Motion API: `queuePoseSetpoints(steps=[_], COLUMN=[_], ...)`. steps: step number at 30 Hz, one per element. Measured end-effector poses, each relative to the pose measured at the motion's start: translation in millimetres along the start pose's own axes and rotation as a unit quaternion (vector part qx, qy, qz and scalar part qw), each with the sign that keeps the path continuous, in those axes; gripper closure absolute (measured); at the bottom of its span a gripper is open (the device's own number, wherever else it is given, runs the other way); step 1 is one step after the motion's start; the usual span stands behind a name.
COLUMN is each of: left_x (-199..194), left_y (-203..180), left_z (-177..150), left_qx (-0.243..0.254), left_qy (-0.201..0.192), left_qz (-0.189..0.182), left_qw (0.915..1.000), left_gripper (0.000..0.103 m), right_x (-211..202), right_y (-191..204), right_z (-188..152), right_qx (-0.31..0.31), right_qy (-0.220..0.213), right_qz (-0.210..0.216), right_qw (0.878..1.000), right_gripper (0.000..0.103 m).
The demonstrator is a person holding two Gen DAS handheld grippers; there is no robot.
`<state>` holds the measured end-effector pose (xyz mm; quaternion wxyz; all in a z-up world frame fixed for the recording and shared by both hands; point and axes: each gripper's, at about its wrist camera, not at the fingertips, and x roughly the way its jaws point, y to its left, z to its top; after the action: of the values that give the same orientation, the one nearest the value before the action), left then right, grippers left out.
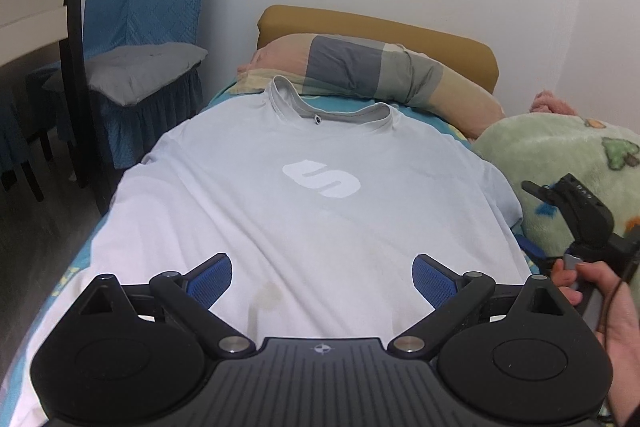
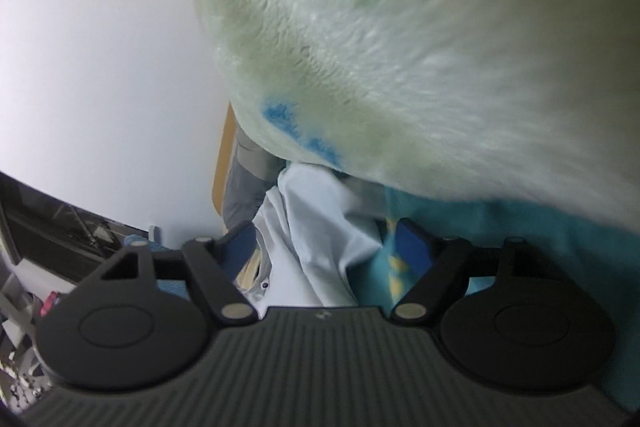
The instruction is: Fold clothes
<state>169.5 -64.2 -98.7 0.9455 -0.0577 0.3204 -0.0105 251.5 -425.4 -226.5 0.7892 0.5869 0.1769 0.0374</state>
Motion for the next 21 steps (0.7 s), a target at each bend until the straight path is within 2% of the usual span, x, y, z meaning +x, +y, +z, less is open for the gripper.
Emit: queuePoseSetpoints(steps=[3, 5, 7, 12, 16, 18, 21], left_x=[9.8, 16.4, 21.2, 23.9, 20.5, 19.8, 21.9], left_y=[0.3, -0.6, -1.6, -2.1, -0.7, -0.7, -1.4], left_z=[1.3, 0.9, -0.5, -5.2, -6.9, -6.8, -5.3], left_qx=[-0.004, -0.002, 0.000, -0.002, -0.008, -0.008, -0.005], left_qy=[0.004, 0.007, 0.013, 0.024, 0.023, 0.020, 0.016], left_qz=[-0.004, -0.006, -0.008, -0.016, -0.017, -0.018, -0.019], left_qw=[1.0000, 0.9999, 0.9999, 0.9996, 0.9996, 0.9996, 0.9997], left_gripper=[0.005, 0.005, 0.005, 0.005, 0.005, 0.005, 0.005], right_x=[7.5, 2.0, -1.1, 8.8, 20.4, 29.5, 49.7], right_y=[11.8, 17.5, 22.6, 35.5, 30.6, 26.2, 31.5], right_z=[-0.4, -5.2, -10.9, -24.7, -23.1, -16.7, -10.1], right_qx=[-0.034, -0.038, -0.033, -0.057, -0.069, -0.055, -0.074], right_qy=[-0.009, -0.031, -0.035, -0.009, -0.029, -0.040, -0.033], right_qz=[-0.014, -0.018, -0.026, -0.080, -0.065, -0.059, -0.055], right_qw=[0.999, 0.999, 0.999, 0.995, 0.995, 0.996, 0.995], right_gripper=[0.026, 0.026, 0.027, 0.026, 0.028, 0.028, 0.025])
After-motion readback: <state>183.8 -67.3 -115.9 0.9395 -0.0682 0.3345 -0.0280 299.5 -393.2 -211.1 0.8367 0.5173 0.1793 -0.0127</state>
